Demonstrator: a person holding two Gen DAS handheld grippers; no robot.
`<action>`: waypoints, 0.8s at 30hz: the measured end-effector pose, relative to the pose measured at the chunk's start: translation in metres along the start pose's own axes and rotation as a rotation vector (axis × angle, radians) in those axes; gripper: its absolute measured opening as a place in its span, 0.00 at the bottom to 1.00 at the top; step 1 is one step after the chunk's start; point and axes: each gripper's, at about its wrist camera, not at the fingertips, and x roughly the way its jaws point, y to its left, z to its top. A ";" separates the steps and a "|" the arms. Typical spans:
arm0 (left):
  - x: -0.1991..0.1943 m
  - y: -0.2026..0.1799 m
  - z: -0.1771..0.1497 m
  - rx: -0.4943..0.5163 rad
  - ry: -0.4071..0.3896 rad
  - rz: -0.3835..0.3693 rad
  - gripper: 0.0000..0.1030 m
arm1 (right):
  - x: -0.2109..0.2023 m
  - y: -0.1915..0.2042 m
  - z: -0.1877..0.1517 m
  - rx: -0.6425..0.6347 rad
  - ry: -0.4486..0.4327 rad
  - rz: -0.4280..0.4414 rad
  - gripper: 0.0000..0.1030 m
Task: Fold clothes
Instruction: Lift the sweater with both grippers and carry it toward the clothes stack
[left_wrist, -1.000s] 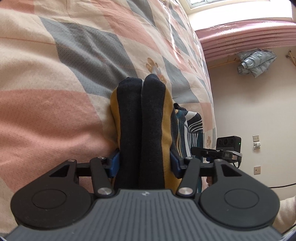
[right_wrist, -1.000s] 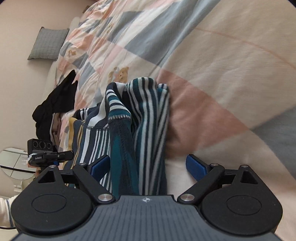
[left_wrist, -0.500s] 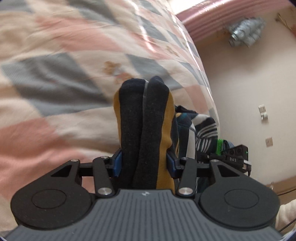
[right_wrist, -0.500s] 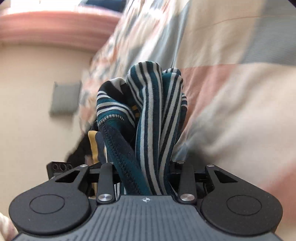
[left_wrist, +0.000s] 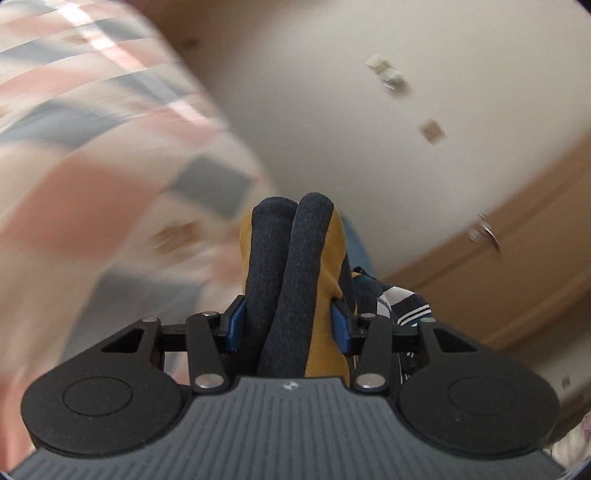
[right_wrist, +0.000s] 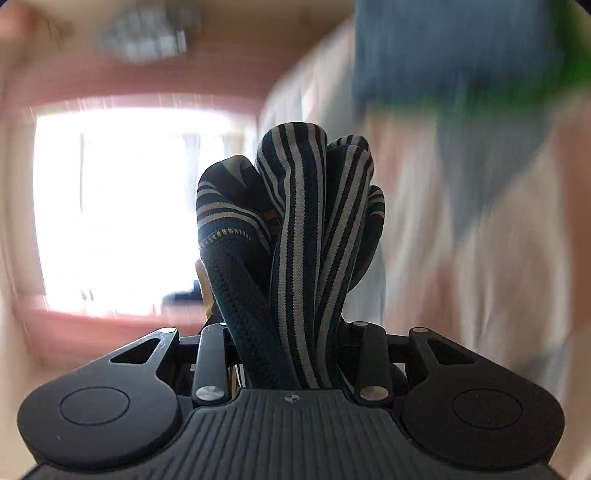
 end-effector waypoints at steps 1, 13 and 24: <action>0.026 -0.014 0.021 0.041 0.014 -0.034 0.40 | -0.015 0.002 0.016 0.009 -0.065 0.019 0.33; 0.274 -0.124 0.159 0.302 0.191 -0.165 0.40 | -0.068 -0.036 0.148 0.237 -0.457 0.120 0.33; 0.341 -0.050 0.147 0.197 0.277 -0.047 0.40 | -0.022 -0.077 0.191 0.252 -0.363 -0.049 0.34</action>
